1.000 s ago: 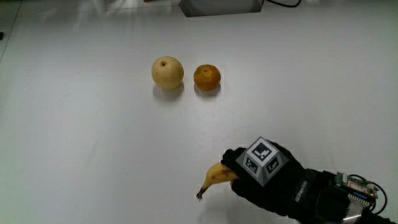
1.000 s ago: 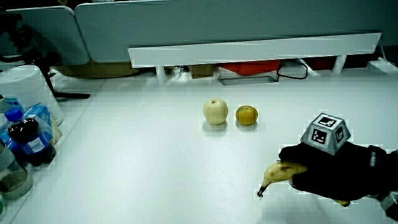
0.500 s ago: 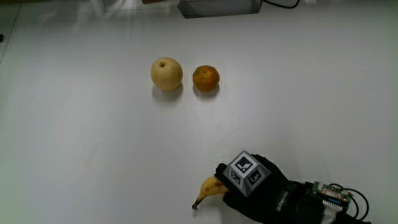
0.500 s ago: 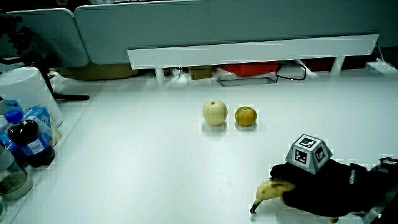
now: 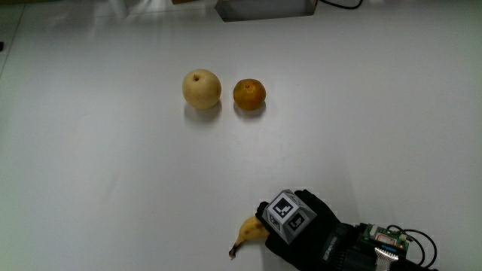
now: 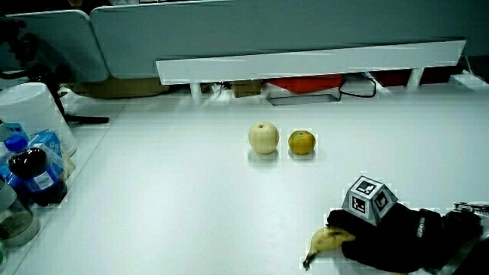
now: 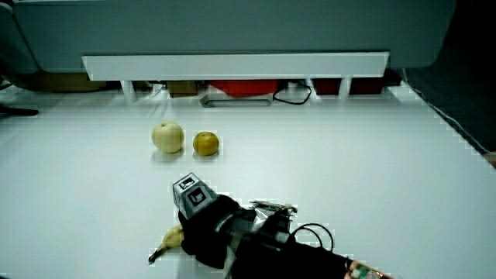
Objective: Place banana
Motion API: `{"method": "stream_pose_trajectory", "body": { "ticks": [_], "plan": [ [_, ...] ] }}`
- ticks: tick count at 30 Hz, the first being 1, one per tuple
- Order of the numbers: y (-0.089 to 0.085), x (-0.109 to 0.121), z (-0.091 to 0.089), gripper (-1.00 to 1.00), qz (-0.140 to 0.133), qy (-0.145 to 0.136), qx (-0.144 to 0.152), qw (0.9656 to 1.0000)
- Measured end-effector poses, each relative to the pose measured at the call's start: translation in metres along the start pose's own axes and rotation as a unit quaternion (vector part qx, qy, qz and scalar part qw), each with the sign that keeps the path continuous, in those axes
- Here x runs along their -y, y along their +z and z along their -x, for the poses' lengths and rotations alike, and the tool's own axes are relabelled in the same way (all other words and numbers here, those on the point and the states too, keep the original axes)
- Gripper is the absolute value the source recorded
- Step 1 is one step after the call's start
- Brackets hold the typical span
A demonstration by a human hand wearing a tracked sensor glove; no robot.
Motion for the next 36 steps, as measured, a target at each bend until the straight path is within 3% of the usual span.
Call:
{"method": "stream_pose_trajectory", "body": {
  "ticks": [3, 6, 10, 18, 22, 24, 28, 32, 34, 36],
  "plan": [
    [-0.002, 0.001, 0.004, 0.00, -0.005, 0.000, 0.019, 0.9998],
    [-0.003, 0.002, 0.005, 0.00, -0.012, -0.003, 0.020, 0.9997],
    [-0.005, 0.003, 0.007, -0.18, -0.013, -0.009, 0.031, 0.9994],
    [-0.009, 0.001, 0.004, -0.55, -0.005, -0.006, 0.019, 0.9998],
    [-0.010, -0.001, -0.003, -0.73, 0.008, -0.001, -0.020, 0.9998],
    [-0.011, 0.000, -0.004, -0.82, 0.013, 0.006, -0.026, 0.9995],
    [-0.008, 0.003, -0.005, -1.00, -0.001, 0.003, -0.028, 0.9996],
    [-0.006, 0.007, -0.013, -1.00, -0.027, 0.005, -0.057, 0.9980],
    [-0.015, 0.005, -0.023, -1.00, -0.019, -0.001, -0.071, 0.9973],
    [-0.011, 0.009, -0.033, -1.00, -0.029, -0.013, -0.079, 0.9964]
  ]
}}
